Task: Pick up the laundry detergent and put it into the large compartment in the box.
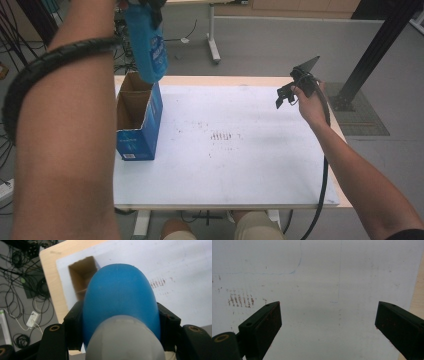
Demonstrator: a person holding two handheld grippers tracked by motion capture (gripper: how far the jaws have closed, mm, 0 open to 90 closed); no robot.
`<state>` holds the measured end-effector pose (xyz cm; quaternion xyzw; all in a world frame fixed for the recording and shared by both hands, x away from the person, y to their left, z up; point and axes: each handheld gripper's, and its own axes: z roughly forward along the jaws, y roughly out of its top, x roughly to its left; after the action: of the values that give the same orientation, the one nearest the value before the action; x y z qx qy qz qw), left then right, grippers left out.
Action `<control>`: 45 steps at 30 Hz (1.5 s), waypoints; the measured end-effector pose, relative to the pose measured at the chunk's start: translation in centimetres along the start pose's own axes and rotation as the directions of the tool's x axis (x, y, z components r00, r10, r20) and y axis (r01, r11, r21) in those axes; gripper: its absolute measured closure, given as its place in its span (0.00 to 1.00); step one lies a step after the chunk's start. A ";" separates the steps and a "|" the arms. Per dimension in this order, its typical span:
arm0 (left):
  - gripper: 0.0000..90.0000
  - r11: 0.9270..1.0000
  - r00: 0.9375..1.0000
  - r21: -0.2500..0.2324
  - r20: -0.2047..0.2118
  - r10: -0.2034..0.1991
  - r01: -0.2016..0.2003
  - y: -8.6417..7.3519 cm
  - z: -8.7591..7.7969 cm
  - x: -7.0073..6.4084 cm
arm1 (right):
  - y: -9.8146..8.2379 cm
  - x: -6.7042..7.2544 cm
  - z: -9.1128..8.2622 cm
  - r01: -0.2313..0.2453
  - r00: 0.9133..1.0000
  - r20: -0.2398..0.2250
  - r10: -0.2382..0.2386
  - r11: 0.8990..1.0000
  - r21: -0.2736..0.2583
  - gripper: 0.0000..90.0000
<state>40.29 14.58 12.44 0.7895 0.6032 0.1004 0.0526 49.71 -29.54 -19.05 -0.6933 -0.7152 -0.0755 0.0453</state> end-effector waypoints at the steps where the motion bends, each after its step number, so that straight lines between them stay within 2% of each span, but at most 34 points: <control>1: 0.42 1.000 1.000 0.001 0.000 -0.013 0.013 0.0 -0.1 0.5 | 0.0 0.2 0.0 0.005 1.000 0.003 -0.005 1.000 0.002 0.08; 8: 0.42 0.997 0.996 0.024 -0.035 -0.079 0.079 -0.3 -0.4 2.7 | 0.0 0.4 -0.4 0.009 1.000 0.000 -0.009 1.000 -0.004 0.08; 13: 0.42 0.992 0.992 0.039 -0.046 -0.118 0.120 -0.6 0.7 3.8 | 0.0 0.4 -0.3 0.005 1.000 -0.001 -0.005 1.000 0.000 0.08; 21: 0.42 0.987 0.988 0.054 -0.036 -0.152 0.154 -0.8 2.5 4.9 | 0.1 0.6 -0.2 0.012 1.000 -0.007 -0.012 1.000 0.007 0.08; 29: 0.42 0.981 0.983 0.062 -0.042 -0.180 0.183 -1.1 3.7 5.6 | 0.1 0.2 -0.3 0.006 1.000 -0.011 -0.006 1.000 0.008 0.08; 35: 0.42 0.976 0.977 0.059 -0.019 -0.211 0.212 -1.8 4.6 6.6 | 0.1 0.0 -0.4 0.004 1.000 -0.018 -0.003 1.000 0.011 0.08; 45: 0.42 0.971 0.973 0.073 -0.027 -0.228 0.230 -2.1 6.2 7.1 | 0.1 -0.3 -0.4 0.004 1.000 -0.021 -0.003 1.000 0.012 0.08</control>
<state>41.45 22.19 6.60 0.7150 0.6942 0.0783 0.0284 49.77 -29.91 -18.70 -0.6910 -0.7164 -0.0787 0.0568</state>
